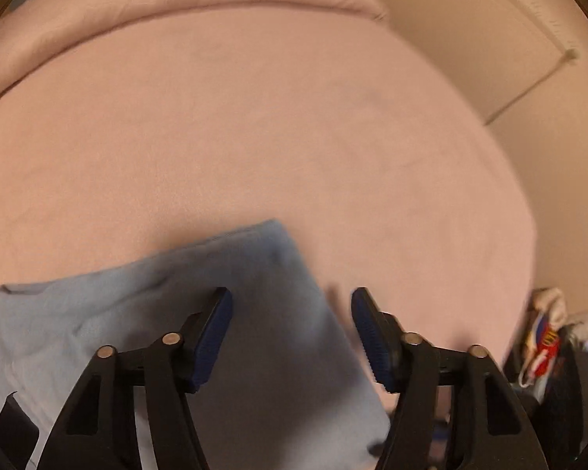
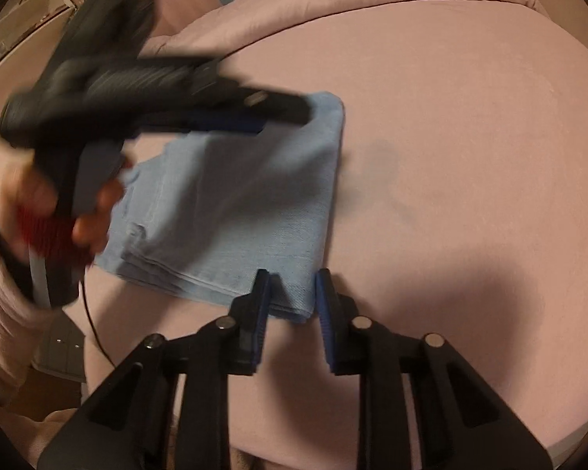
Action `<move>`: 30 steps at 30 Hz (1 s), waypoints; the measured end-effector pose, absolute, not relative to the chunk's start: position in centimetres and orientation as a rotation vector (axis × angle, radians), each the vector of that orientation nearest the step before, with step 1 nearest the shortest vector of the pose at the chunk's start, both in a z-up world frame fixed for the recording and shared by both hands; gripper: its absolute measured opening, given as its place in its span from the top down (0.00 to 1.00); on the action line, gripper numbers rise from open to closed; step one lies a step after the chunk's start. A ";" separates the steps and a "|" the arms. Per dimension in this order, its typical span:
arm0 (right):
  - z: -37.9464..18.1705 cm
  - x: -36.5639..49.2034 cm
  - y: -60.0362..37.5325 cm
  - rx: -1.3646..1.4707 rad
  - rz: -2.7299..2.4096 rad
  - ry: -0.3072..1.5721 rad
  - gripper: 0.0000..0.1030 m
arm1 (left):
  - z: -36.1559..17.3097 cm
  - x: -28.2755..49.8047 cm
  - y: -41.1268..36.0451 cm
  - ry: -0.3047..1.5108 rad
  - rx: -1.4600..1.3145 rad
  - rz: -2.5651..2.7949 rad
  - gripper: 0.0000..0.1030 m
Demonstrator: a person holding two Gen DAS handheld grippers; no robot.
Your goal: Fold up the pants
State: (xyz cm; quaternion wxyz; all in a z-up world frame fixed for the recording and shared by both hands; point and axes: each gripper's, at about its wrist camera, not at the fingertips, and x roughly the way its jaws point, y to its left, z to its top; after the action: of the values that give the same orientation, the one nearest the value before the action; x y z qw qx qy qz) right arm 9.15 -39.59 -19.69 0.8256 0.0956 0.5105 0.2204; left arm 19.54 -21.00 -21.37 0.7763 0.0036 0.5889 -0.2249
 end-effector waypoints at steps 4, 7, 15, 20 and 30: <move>-20.3 8.6 -38.8 0.151 0.461 1.094 0.82 | -22.0 20.1 -21.2 1.296 0.009 -0.439 0.50; -21.0 8.1 -38.6 0.159 0.472 1.102 0.82 | -22.0 20.9 -21.3 1.314 -0.054 -0.431 0.50; -16.6 6.4 -37.1 0.046 0.436 0.963 0.79 | -17.2 16.0 -14.3 1.178 -0.115 -0.457 0.50; -16.1 6.5 -35.0 0.016 0.458 0.934 0.77 | -17.7 12.6 -11.5 1.172 -0.076 -0.409 0.50; -20.4 7.8 -29.9 -0.148 0.441 1.059 0.76 | -21.0 9.6 -9.4 1.143 -0.095 -0.427 0.49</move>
State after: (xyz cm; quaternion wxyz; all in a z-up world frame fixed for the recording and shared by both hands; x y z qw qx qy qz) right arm 7.80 -29.89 -20.36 0.8375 -0.0698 0.5003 0.2085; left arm 9.63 -9.40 -21.00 0.8185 -0.0444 0.5365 -0.2006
